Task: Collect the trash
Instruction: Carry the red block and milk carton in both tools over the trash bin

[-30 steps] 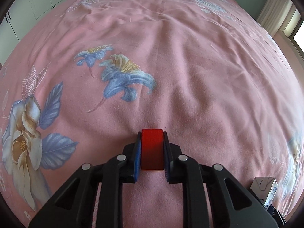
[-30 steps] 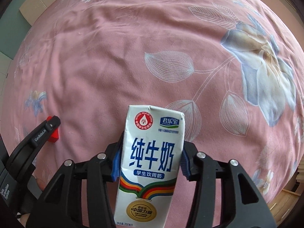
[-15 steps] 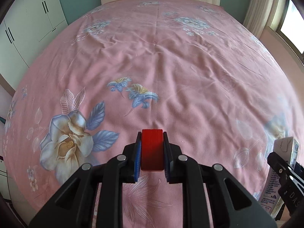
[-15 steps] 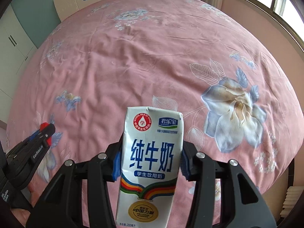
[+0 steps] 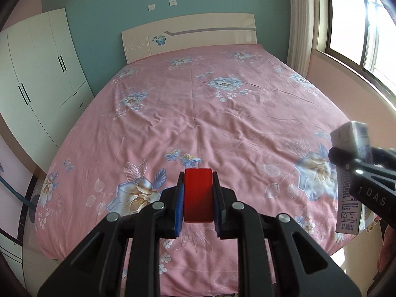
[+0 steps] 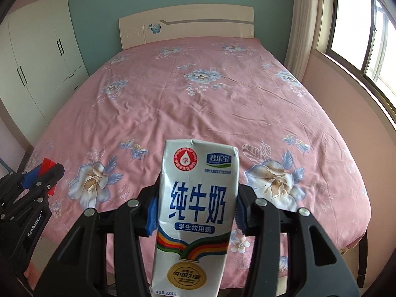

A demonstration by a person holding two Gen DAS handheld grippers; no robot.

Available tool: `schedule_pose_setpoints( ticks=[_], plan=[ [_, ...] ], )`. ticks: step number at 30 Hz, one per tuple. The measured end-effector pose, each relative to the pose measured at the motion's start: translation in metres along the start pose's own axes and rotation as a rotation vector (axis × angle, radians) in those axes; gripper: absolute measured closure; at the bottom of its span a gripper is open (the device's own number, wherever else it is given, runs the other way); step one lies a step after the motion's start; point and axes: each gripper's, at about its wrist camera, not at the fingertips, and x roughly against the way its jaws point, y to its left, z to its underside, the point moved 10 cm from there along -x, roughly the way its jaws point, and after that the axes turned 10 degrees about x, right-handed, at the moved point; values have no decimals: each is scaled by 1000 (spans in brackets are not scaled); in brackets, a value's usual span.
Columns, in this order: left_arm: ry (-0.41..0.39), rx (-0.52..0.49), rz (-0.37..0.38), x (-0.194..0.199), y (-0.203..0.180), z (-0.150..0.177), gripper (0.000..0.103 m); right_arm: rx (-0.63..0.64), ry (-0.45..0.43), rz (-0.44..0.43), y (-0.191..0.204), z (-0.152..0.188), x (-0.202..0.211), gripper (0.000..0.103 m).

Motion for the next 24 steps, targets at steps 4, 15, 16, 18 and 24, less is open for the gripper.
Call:
schedule_pose_setpoints(
  ticks=[4,15,16,18,24],
  plan=[
    [-31,-4,21,47,-2,4,81,53,-64,-5,5,0,57,54],
    [-137,-49,42,155,0,33,81,171,-193,-36,18,27,185,54],
    [-145,-53,47,163,-1,37,81,181,-203,-42,20,31,194,54],
    [-162,-64,58,177,-3,46,81,199,-228,-44,20,39,209,54],
    [-180,-100,70,194,-7,76,81,248,-236,-45,19,72,227,54]
  ],
)
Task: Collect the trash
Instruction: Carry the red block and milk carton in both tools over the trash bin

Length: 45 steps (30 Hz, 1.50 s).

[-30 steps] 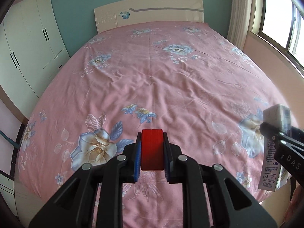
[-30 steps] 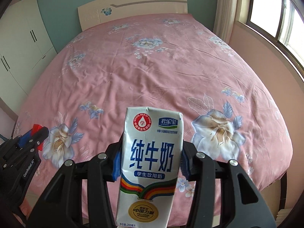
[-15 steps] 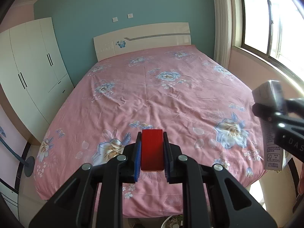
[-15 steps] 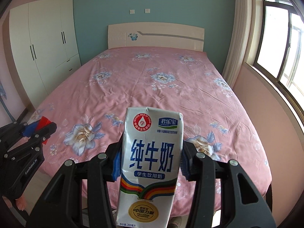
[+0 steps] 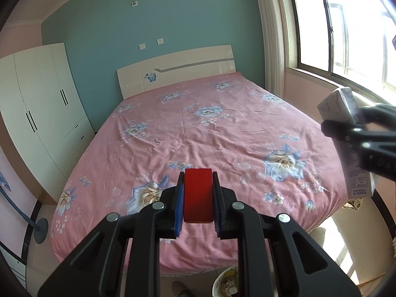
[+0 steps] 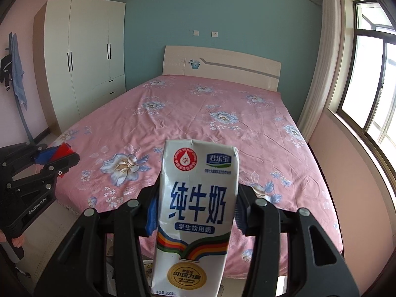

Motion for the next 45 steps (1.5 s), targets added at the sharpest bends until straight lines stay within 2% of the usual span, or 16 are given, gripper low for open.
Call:
schedule_pose_setpoints(
  ticks=[6,13,30,45],
  plan=[
    [18,-40,2,2,-5,31,81,36,16,-17,13,27,3,54],
    [81,-64,23,-20,-7,72,81,83,52,-68,35,59,-17,54],
    [318,-22,71,-103,0,192,81,88,252,-195,82,179,-103,54],
    [524,-7,88,-158,-1,303,81,83,440,-321,138,284,-169,54]
  ],
)
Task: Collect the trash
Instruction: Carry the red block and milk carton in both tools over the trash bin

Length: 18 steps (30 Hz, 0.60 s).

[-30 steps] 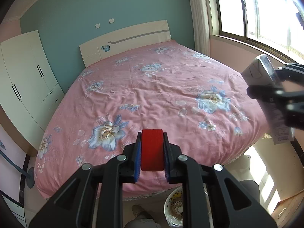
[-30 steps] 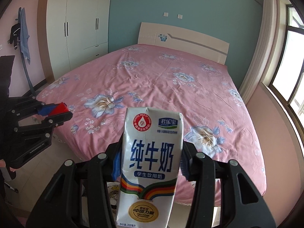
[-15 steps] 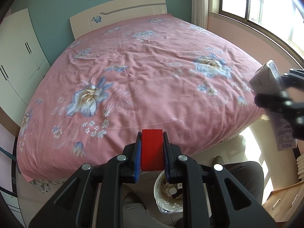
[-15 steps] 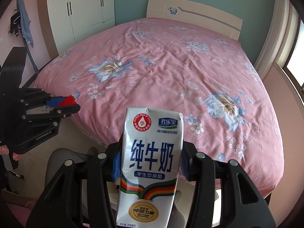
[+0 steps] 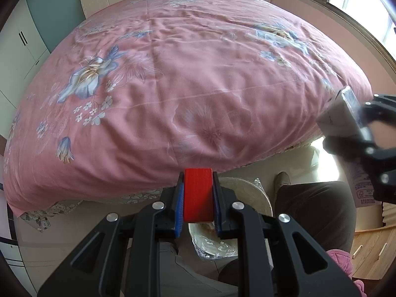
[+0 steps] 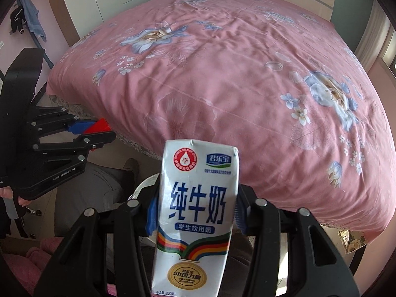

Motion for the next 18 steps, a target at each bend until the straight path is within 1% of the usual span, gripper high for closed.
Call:
schedule_pose_setpoints(
  ticks=[7,18],
  plan=[
    [99,-9,12,-43,-2,36,81,-6,80,-46,13,26,-46,54],
    [236,-14,43,-102,-11,84,81,-18,201,-112,34,68,-113,54]
  ],
)
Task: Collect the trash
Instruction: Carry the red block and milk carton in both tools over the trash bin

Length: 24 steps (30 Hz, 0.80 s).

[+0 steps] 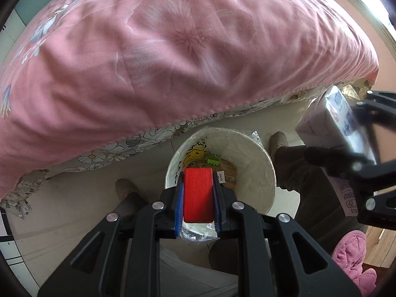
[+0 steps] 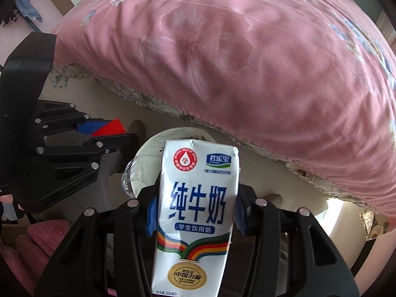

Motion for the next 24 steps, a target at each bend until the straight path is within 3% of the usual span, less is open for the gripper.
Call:
schedule_pose_setpoints(
  ticks=[24],
  plan=[
    [248,93,59,-131,-2,42,81,-201,150,-178,9,52,-137,54]
  ],
)
